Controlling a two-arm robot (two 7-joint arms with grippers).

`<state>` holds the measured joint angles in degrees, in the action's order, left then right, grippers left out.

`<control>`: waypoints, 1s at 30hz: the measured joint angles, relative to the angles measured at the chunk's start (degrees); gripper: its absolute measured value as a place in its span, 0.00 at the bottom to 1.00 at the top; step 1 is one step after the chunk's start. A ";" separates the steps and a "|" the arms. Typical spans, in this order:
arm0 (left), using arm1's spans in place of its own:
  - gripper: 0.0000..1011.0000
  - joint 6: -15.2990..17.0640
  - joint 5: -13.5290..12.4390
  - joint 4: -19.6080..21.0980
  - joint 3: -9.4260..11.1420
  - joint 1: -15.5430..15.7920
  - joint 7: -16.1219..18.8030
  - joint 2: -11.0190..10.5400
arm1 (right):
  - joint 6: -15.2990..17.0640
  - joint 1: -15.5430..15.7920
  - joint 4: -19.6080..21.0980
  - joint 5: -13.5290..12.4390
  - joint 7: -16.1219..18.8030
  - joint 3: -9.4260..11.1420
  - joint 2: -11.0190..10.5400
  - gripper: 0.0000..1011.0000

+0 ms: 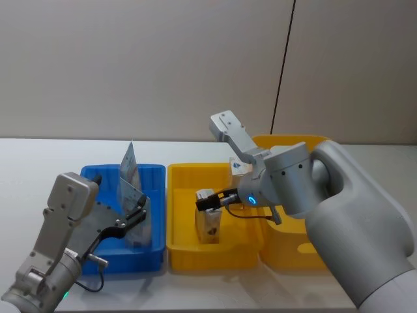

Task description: Bimanual collaborative sorting of washing and personal care products

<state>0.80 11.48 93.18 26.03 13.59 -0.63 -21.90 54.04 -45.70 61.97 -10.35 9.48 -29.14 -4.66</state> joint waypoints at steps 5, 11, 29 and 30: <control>0.99 0.00 0.00 0.00 0.00 0.00 0.00 0.00 | -0.39 -0.26 -1.28 -0.01 0.42 0.08 0.46 0.99; 0.99 0.00 0.00 0.00 0.00 0.00 0.00 0.01 | -1.06 -0.58 -2.98 -0.03 0.94 0.23 1.01 0.99; 0.99 0.00 0.00 0.00 0.00 0.00 0.00 0.00 | -2.67 -0.99 -5.17 0.50 1.44 1.13 1.27 0.99; 0.99 0.00 0.00 0.00 0.00 -0.01 0.00 0.00 | -2.74 -0.99 -5.17 0.52 1.45 1.20 1.25 0.99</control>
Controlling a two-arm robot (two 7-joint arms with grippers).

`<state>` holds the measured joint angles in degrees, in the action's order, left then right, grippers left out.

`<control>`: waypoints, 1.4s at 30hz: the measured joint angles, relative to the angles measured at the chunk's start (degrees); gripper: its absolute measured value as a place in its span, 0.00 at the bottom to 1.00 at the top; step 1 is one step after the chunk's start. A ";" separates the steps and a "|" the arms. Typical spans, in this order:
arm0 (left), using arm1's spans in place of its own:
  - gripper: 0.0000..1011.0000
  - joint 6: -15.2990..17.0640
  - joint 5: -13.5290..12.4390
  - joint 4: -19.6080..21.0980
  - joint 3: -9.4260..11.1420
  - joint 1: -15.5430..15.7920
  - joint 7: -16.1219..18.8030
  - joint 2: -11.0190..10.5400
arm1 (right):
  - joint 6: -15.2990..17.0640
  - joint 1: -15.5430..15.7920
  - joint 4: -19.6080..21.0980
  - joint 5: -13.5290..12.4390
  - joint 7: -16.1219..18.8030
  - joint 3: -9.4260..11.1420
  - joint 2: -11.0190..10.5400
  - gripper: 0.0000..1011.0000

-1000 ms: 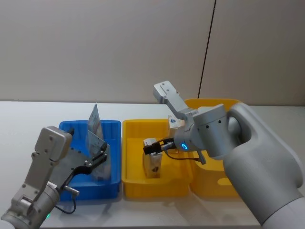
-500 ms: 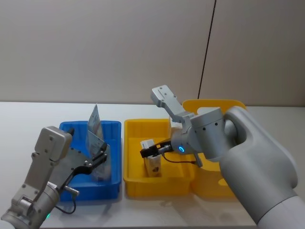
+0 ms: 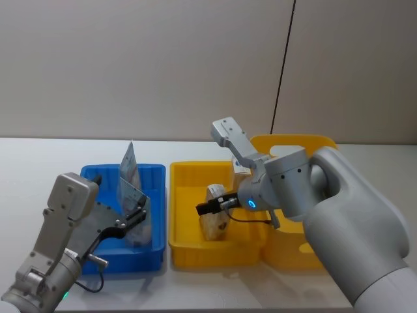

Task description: Bimanual collaborative sorting of washing and personal care products

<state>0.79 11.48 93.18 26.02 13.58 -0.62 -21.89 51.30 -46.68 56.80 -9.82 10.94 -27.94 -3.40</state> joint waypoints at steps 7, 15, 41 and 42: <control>0.99 0.00 0.00 0.00 0.00 0.00 0.00 0.00 | -0.54 0.24 0.12 0.08 0.19 0.69 -0.17 0.99; 0.99 0.00 0.00 0.00 0.00 0.00 0.00 0.00 | -1.19 0.59 -0.21 0.05 0.51 1.33 0.03 0.99; 0.99 0.00 0.00 -0.01 0.00 0.00 0.00 0.00 | -3.26 1.15 -2.07 -0.28 1.66 2.28 0.93 0.81; 0.99 0.00 0.00 0.00 0.00 0.00 0.00 0.00 | -3.28 1.16 -2.09 -0.28 1.67 2.29 0.94 0.80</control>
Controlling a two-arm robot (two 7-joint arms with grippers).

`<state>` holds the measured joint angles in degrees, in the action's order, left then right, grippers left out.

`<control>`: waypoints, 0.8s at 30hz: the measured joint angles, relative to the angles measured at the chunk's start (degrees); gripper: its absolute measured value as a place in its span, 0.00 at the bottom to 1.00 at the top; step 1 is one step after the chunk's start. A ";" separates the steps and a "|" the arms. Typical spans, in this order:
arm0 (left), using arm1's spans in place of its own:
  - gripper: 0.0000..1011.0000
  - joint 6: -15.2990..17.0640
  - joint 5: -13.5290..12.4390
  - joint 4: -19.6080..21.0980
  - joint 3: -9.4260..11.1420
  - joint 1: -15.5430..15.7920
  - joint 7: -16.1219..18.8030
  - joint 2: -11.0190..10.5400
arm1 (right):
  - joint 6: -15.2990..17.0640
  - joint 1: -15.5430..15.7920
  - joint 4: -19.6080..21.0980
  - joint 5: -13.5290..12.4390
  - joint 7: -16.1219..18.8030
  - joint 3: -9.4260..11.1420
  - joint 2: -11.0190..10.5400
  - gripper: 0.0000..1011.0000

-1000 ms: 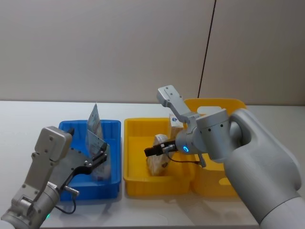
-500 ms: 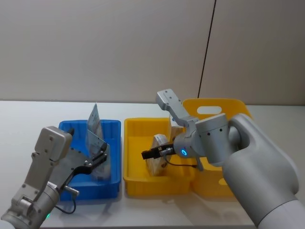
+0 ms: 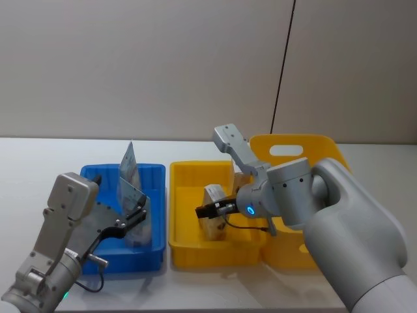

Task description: Bimanual collaborative sorting of washing and personal care products

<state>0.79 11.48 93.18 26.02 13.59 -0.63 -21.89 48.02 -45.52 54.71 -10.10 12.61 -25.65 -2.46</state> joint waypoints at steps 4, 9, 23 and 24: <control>0.99 0.00 0.00 0.00 0.00 0.00 0.00 0.00 | -0.12 0.02 -0.07 -0.02 0.04 0.02 0.03 0.67; 0.99 0.00 0.00 0.00 0.00 0.00 0.00 0.00 | -0.19 0.04 -0.13 -0.04 0.08 0.06 0.05 0.52; 0.99 0.00 0.00 0.00 0.00 0.00 0.00 0.00 | -0.32 0.08 -0.21 -0.06 0.15 0.10 0.11 0.36; 0.99 0.00 0.00 0.00 0.00 0.00 0.00 0.00 | -0.33 0.07 -0.22 -0.05 0.15 0.10 0.11 0.36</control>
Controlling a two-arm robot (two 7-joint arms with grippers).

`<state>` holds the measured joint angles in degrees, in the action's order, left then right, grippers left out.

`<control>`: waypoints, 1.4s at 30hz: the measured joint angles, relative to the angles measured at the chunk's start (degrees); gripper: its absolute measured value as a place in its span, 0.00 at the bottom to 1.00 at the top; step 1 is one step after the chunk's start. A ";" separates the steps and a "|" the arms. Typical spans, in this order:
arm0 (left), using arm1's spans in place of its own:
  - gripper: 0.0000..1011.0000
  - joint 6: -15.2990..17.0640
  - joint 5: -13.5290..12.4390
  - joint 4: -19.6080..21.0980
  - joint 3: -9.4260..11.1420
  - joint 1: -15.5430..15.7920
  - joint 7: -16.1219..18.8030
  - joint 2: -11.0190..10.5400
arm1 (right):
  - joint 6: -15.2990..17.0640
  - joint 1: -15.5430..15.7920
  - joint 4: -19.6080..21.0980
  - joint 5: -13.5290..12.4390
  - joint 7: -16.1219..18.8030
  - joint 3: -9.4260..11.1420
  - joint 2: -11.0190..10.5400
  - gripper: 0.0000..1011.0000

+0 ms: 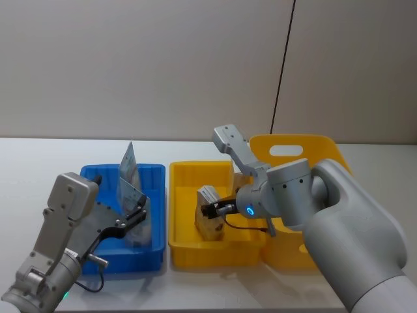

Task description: Bimanual collaborative sorting of washing and personal care products

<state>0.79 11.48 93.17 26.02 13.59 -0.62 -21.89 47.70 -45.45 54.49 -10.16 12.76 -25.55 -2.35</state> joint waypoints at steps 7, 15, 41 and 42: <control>0.99 0.00 0.00 0.00 0.00 0.00 0.00 0.00 | 0.00 0.00 -0.01 0.00 0.00 0.00 0.00 0.36; 0.99 0.00 0.00 0.00 0.00 0.00 0.00 0.00 | -0.78 0.19 0.39 0.18 0.56 -0.35 -0.27 0.36; 0.99 0.00 0.00 0.00 0.00 0.00 0.00 0.00 | -7.59 -0.18 8.56 1.21 2.97 0.71 -2.05 0.36; 0.99 0.00 0.00 0.00 0.00 0.00 0.00 0.00 | -7.73 -0.19 9.01 1.27 2.93 0.84 -2.15 0.36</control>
<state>0.79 11.48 93.18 26.02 13.59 -0.63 -21.89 39.97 -45.64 63.50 -8.89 15.69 -24.72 -4.50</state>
